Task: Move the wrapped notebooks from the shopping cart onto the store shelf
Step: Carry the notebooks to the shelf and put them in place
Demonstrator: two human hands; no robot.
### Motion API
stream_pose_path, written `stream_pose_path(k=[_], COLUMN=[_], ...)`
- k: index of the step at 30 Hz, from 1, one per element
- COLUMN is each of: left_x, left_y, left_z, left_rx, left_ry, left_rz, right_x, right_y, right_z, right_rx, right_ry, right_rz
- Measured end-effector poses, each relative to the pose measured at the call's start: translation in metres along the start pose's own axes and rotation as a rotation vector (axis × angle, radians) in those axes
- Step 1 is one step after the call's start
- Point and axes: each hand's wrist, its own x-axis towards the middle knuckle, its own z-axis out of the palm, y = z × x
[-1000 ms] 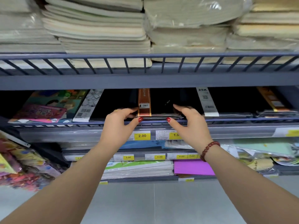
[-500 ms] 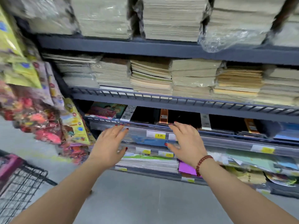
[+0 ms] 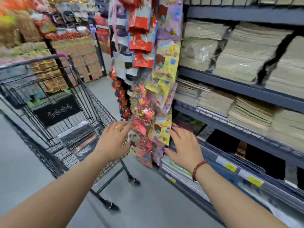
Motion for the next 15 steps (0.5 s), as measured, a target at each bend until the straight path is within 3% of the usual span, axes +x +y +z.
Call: stream_pose_path(k=[7,15], left_x=[-0.092,-0.147], left_y=[-0.151,-0.262], left_z=[-0.038,-0.038], left_rx=[0.017,0.049], left_ry=[0.009,-0.031], left_rz=[-0.216,-0.255], right_x=[0.061,0.1], right_y=[-0.158,-0.284], right_z=[0.018,0.052], right_rx=[0.029,0.033], right_ry=[-0.035,-0.092], right_rz=[-0.162,-0.212])
